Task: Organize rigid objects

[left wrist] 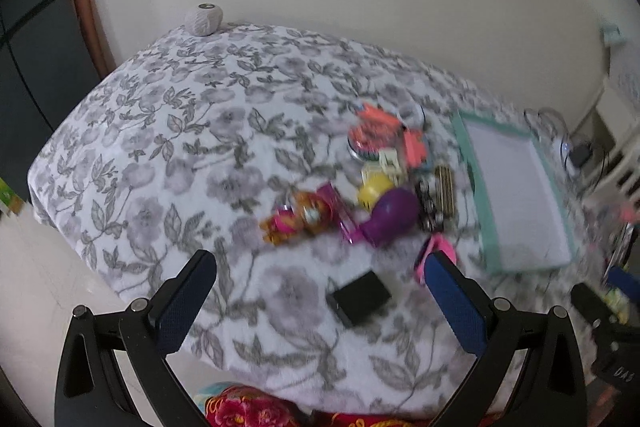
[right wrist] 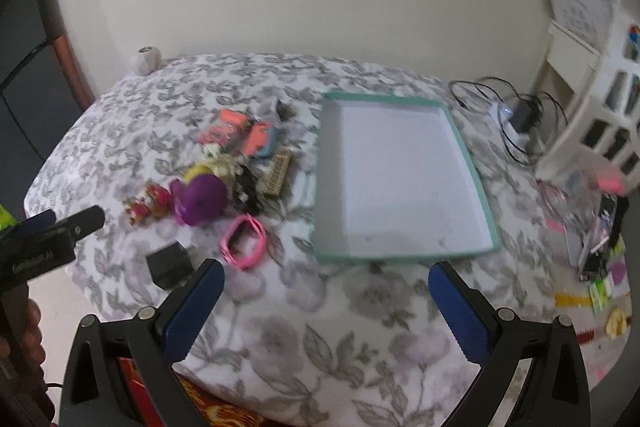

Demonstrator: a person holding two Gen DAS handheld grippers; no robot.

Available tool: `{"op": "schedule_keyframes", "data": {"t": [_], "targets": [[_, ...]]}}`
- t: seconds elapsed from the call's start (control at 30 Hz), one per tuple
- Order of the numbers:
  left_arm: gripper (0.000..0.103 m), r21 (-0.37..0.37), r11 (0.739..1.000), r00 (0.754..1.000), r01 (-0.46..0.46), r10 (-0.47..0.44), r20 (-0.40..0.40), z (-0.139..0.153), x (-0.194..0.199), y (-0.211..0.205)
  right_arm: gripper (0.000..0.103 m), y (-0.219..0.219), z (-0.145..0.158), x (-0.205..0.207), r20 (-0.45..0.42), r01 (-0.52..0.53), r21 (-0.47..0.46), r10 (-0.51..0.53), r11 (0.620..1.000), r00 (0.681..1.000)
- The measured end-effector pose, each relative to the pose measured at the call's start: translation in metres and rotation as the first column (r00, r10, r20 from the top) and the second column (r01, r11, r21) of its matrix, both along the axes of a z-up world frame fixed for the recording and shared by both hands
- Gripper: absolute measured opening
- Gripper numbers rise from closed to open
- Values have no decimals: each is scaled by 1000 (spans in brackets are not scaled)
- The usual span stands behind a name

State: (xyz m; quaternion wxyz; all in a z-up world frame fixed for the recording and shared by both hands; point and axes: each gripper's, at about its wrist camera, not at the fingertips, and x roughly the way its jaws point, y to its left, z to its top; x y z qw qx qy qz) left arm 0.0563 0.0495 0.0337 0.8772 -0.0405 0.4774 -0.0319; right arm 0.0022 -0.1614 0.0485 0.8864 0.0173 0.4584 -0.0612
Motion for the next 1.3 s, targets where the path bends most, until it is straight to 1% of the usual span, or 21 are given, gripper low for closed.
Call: {"op": "schedule_keyframes", "data": {"t": [0.13,0.27,0.33,0.43,0.53,0.63,0.67,0.8,0.9,1.0,1.1,1.2,1.27,1.3], "targets": [[103,-49,999,999,-20,21,25,8,16,16,103,14,-2,26,-32,-16,11,16,1000,999],[103,-58,998,998,-41,43,47,5,25,19,103,22,-16,49,-69,-8,41,11,999,998],[103,-53,998,999,-33,34,13,-5,31,15,103,28,-27,59,-94,-9,41,13,999,996],[103,-34,998,997,-44,42,-69,-30,39,10,103,32,-44,69,-124,-3,48,9,999,992],[103,-43,997,987,-61,55,-148,-62,43,9,103,29,-60,77,-148,18,58,-9,998,989],[103,-30,998,980,-59,52,-192,-86,42,5,103,25,-71,83,-155,32,57,-22,998,988],[103,-28,998,979,-56,49,-198,-89,41,4,103,24,-74,85,-157,36,55,-27,998,987],[103,-24,1000,978,-4,0,-207,-100,34,-8,103,18,-85,93,-162,53,89,-38,995,986],[103,-4,998,977,65,-64,-202,-105,26,-25,103,17,-95,95,-167,53,102,-35,993,985],[103,14,994,973,112,-107,-205,-108,19,-38,103,19,-102,96,-179,46,111,-25,993,984],[103,17,990,967,140,-133,-219,-113,15,-45,103,21,-106,97,-184,36,113,-15,993,983],[102,12,989,964,145,-139,-226,-115,13,-46,103,28,-112,99,-195,7,115,16,993,981],[100,15,989,963,146,-138,-231,-116,12,-47,101,31,-116,100,-205,-5,132,32,991,978],[98,14,989,963,146,-139,-233,-117,13,-47,98,32,-118,101,-213,-8,144,38,990,976]]}}
